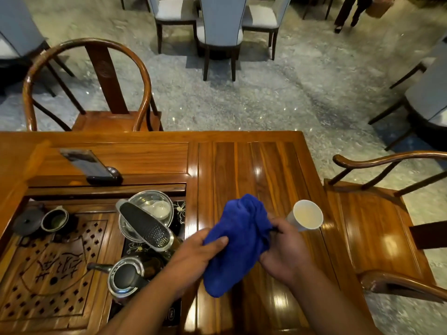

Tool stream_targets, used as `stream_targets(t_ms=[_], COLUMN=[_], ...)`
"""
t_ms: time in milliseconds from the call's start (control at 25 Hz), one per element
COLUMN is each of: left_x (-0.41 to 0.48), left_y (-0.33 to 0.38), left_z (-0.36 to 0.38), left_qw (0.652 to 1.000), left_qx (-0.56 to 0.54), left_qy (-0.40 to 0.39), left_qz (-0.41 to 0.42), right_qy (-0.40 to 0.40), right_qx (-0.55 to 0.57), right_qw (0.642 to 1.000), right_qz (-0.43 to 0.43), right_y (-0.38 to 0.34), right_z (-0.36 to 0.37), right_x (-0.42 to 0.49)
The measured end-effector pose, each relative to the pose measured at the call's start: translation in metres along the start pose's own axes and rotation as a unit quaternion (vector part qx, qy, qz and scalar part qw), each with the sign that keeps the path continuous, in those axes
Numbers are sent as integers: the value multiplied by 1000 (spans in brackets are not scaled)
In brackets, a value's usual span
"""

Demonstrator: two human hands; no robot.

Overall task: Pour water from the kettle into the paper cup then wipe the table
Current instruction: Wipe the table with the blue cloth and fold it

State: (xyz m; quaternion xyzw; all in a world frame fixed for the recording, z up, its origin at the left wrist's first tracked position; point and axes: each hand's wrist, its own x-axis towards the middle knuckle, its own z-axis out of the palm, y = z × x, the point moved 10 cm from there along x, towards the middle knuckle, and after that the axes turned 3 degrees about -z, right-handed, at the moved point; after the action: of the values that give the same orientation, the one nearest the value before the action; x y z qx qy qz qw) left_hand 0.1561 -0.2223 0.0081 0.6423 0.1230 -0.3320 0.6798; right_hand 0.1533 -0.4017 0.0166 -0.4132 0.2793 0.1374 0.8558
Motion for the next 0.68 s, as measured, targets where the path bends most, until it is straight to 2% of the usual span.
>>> stream_targets(t_ms=[80, 160, 280, 440, 560, 680], left_x=[-4, -10, -16, -20, -18, -16], left_y=[33, 59, 84, 102, 105, 106], left_z=[-18, -30, -31, -29, -31, -36], left_qw=[984, 953, 955, 969, 976, 982], left_qx=[139, 237, 202, 144, 137, 114], left_qy=[82, 149, 164, 157, 143, 138], left_qz=[72, 113, 142, 123, 86, 65], right_qy=[-19, -46, -22, 19, -18, -95], right_qx=[-74, -200, -336, -356, -377, -452], right_qw=[996, 977, 939, 934, 926, 886], right_qz=[-35, -63, -68, -34, -5, 46], right_y=[-10, -11, -9, -2, 17, 30], right_z=[2, 5, -1, -13, -20, -14], right_x=[4, 7, 11, 10, 9, -2])
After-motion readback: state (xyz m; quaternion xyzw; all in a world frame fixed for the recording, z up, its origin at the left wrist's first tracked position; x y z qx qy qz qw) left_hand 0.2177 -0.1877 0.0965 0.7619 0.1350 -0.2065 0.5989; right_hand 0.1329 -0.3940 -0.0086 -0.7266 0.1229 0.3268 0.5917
